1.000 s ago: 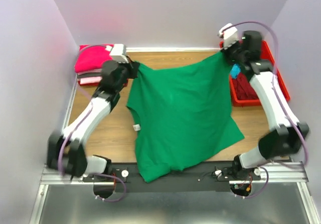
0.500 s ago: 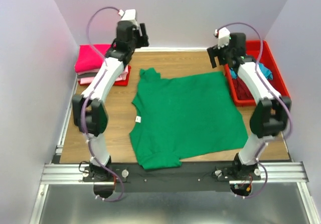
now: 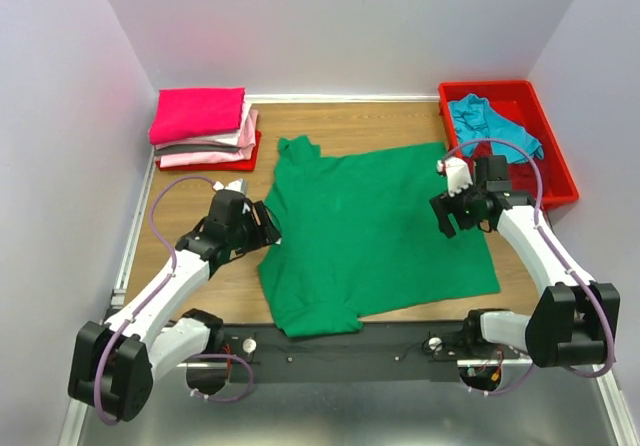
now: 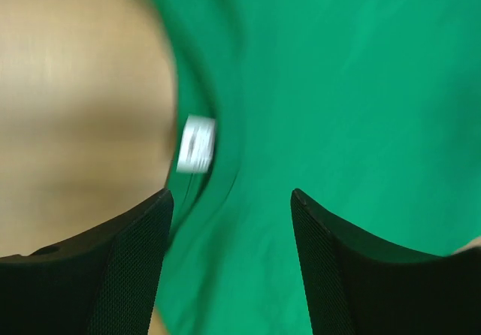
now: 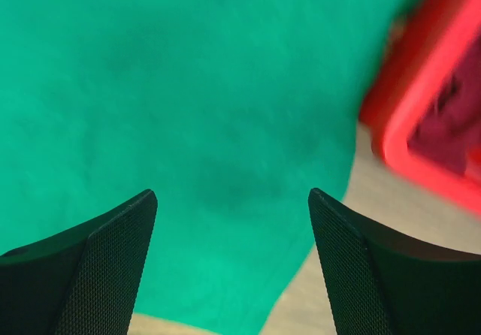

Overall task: Fold and stack the t-shirts
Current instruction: Flatten the tshirt out

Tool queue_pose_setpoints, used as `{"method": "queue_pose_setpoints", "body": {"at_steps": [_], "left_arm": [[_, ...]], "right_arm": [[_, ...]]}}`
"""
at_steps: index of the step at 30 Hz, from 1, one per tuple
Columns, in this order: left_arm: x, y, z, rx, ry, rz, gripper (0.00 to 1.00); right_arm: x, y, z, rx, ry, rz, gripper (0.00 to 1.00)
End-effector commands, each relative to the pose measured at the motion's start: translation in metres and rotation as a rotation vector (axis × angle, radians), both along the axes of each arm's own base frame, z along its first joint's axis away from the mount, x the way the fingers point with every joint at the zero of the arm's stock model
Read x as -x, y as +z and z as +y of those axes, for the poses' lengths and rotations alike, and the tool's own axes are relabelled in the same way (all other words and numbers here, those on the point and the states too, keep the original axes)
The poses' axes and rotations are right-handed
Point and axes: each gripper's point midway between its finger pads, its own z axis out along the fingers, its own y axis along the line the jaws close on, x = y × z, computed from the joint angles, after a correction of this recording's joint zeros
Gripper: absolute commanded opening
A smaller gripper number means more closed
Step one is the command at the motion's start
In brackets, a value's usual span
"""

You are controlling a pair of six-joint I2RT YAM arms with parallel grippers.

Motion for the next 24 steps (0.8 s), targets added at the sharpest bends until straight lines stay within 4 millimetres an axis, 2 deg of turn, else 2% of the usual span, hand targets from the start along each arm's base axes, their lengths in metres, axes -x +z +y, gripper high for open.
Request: {"method": "queue_pose_setpoints", "body": {"at_steps": [1, 4, 5, 8, 10, 17, 21, 24], "left_arm": [[0.016, 0.003, 0.011, 0.008, 0.141, 0.098, 0.71], [0.018, -0.004, 0.012, -0.021, 0.135, 0.138, 0.71], [0.016, -0.009, 0.017, -0.049, 0.161, 0.138, 0.71], [0.016, -0.026, 0.021, -0.097, 0.165, 0.188, 0.70], [0.020, -0.044, 0.018, -0.114, 0.139, 0.245, 0.70], [0.028, -0.058, 0.008, -0.140, 0.085, 0.298, 0.70], [0.045, -0.071, 0.004, -0.161, 0.021, 0.381, 0.64], [0.066, -0.085, 0.002, -0.203, -0.032, 0.473, 0.61]], "right_arm": [[0.017, -0.011, -0.025, 0.055, -0.066, 0.079, 0.88], [0.023, -0.024, -0.028, 0.063, -0.081, 0.133, 0.87], [0.028, -0.031, -0.029, 0.067, -0.085, 0.161, 0.86], [0.036, -0.050, -0.028, 0.065, -0.083, 0.237, 0.83], [0.040, -0.060, -0.025, 0.053, -0.065, 0.277, 0.81], [0.041, -0.071, -0.018, 0.017, -0.047, 0.334, 0.78], [0.044, -0.081, -0.010, -0.024, -0.029, 0.382, 0.74], [0.042, -0.083, -0.003, -0.057, -0.020, 0.398, 0.72]]}}
